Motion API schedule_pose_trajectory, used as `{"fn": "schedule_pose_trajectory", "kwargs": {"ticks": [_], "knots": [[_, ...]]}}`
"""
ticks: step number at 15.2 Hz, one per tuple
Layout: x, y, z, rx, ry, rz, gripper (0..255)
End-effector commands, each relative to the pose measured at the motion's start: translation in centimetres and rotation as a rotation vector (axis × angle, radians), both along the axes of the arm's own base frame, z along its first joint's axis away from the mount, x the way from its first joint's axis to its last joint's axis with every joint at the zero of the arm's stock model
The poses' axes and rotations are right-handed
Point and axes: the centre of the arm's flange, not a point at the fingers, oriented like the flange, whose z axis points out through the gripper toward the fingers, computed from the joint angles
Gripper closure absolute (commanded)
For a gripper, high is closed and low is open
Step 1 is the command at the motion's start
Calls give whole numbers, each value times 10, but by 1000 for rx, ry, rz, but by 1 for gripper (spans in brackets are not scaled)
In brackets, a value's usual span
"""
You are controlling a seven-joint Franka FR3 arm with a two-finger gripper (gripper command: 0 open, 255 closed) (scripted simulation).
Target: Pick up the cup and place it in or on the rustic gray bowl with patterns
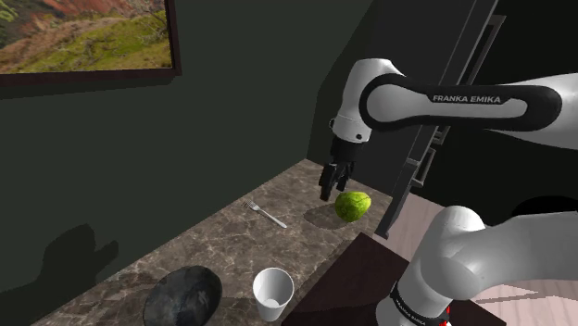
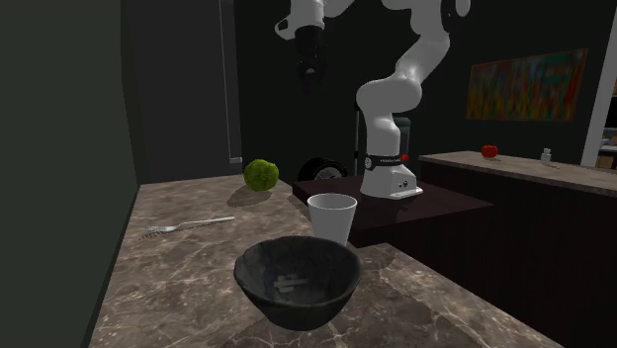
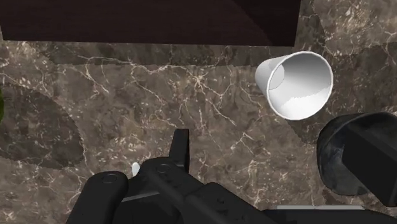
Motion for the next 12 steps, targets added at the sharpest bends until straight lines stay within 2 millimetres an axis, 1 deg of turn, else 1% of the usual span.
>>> {"fn": "schedule_pose_trajectory", "kwargs": {"ticks": [1,12], "knots": [[6,9,-27,7,-5,5,0],[18,62,-160,42,-22,35,0]]}}
